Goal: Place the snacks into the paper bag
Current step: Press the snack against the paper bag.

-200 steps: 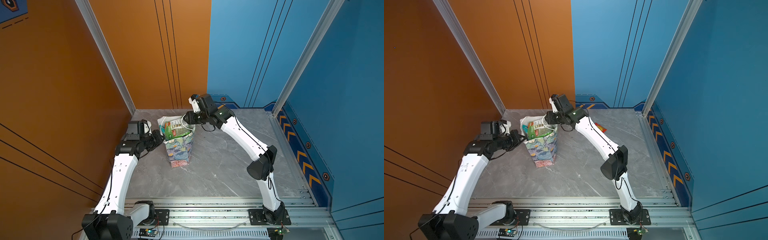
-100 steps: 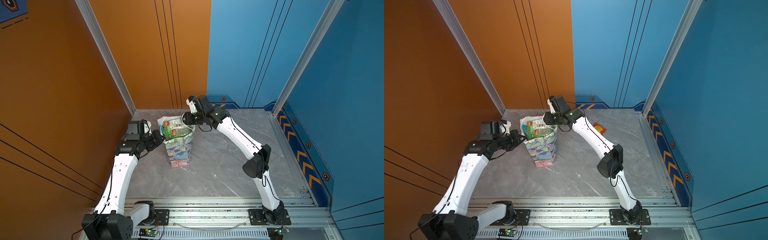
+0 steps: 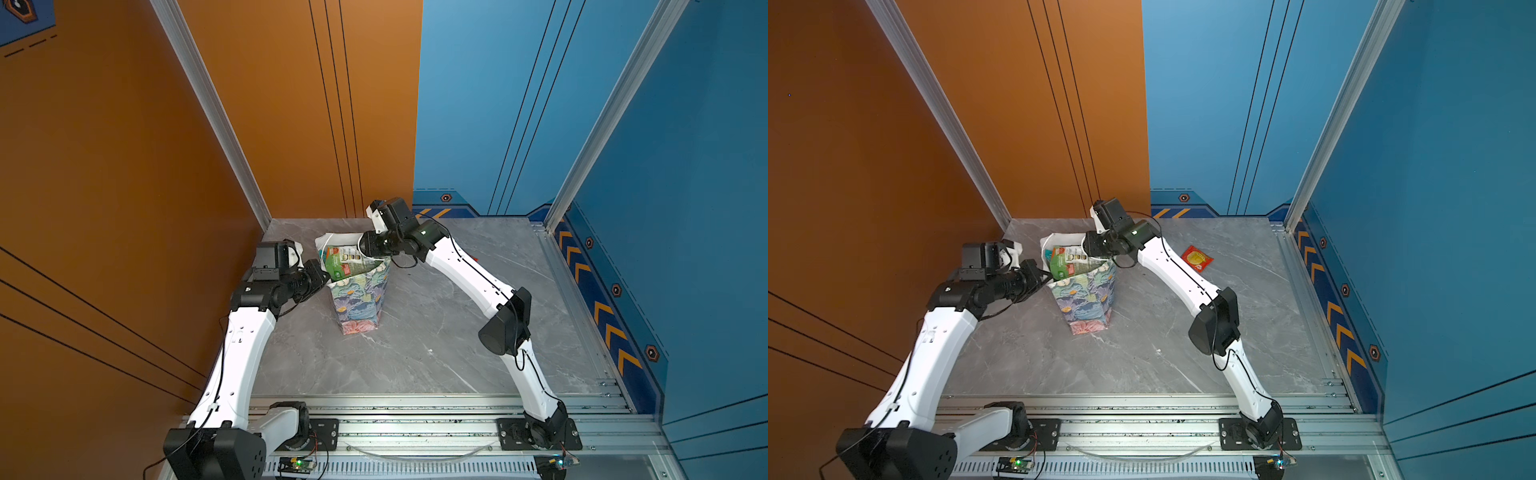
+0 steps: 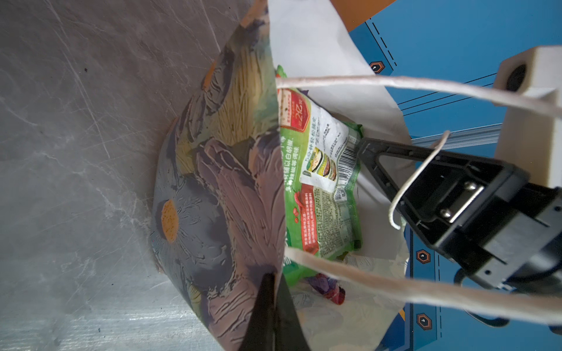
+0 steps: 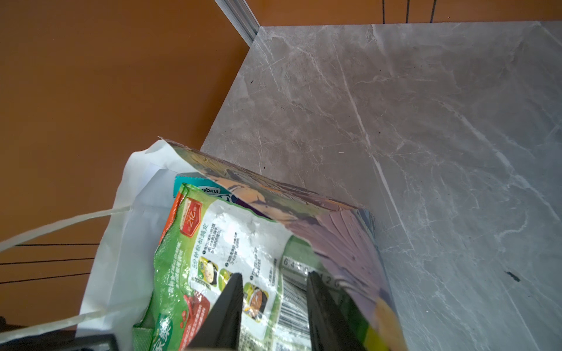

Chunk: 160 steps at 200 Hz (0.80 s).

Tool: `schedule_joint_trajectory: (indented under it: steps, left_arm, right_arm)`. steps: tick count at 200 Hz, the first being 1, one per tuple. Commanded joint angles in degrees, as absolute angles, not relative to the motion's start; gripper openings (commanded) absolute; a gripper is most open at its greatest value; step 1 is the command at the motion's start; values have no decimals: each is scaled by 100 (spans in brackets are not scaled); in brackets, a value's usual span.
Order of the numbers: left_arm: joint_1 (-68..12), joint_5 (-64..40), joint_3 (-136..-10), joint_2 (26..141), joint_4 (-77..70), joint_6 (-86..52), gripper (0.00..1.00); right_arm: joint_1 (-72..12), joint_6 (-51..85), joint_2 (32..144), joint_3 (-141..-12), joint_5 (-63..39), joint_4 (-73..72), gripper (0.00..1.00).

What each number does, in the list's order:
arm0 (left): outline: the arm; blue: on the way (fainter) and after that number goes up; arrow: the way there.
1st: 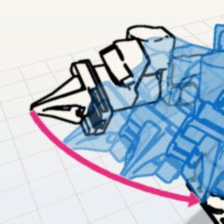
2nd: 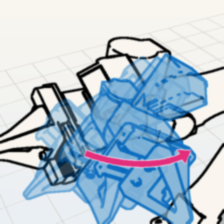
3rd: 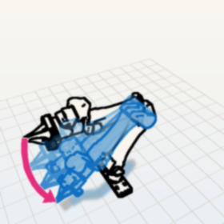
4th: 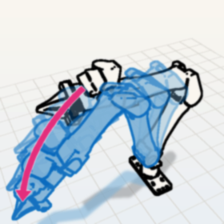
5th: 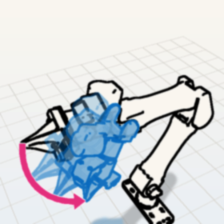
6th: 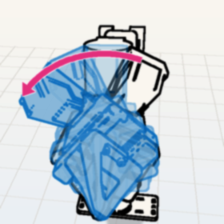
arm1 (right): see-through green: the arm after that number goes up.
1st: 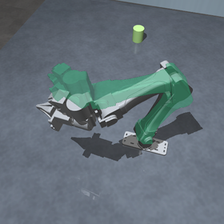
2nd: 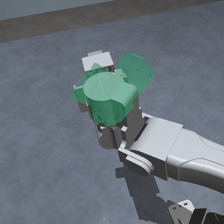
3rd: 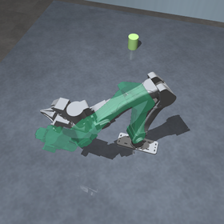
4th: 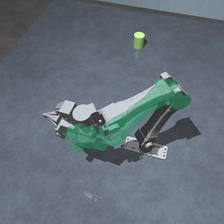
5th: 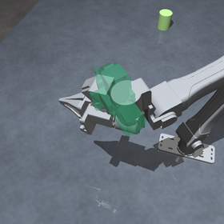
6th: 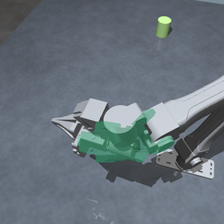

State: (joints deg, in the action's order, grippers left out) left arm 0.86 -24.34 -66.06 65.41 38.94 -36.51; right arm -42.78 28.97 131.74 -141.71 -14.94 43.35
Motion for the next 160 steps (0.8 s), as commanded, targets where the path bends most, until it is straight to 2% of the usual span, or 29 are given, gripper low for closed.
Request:
schedule_joint_trajectory:
  steps: [1, 50, 116, 160]
  left_arm:
    - [134, -2585, -6602, 6530, 3918, -3634, 0]
    - [132, -2584, -6579, 6519, 3920, -3629, 0]
    - [140, -2580, -6608, 6525, 3921, -3641, 0]
    - [132, -2592, -6598, 6555, 3925, -3666, 0]
  right_arm:
    - [-4078, 3015, 12653, -14371, -1651, 4340, 39]
    - [-3444, 2983, 11537, -13767, -1875, 4281, 48]
    - [-2593, 3111, 9744, -10896, -1729, 3542, 51]
    - [-1640, 3227, 9403, -9303, -1666, 3286, 51]
